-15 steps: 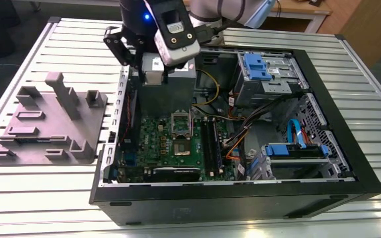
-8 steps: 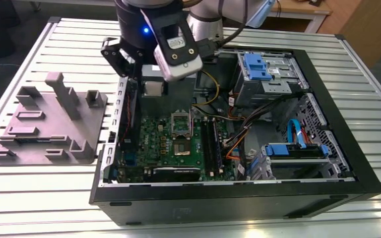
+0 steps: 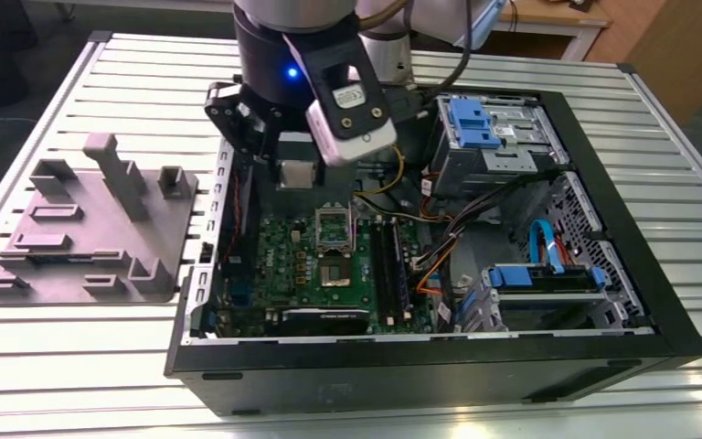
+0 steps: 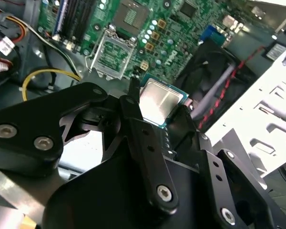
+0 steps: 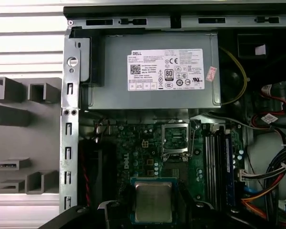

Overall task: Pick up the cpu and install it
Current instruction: 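Pick up the cpu and move it towards the insertion slot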

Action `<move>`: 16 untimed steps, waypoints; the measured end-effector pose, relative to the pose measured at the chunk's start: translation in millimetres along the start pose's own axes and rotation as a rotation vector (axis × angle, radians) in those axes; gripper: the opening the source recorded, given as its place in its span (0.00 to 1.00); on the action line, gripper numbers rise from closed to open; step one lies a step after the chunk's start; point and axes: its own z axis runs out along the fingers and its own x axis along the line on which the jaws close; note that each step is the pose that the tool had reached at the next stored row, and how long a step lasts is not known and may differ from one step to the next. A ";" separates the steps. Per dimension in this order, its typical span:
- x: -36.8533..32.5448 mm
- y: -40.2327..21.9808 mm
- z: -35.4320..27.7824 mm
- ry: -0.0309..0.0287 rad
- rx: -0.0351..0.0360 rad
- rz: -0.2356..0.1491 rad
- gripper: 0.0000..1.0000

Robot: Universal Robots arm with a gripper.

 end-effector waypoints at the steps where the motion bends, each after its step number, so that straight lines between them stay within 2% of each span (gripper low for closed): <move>1: -2.6 -0.4 0.7 -0.0001 -0.0002 0.000 0.47; 10: -28.8 -0.6 5.6 0.0001 -0.0002 0.000 0.47; 16: -31.6 -1.5 14.9 0.0002 -0.0001 -0.001 0.47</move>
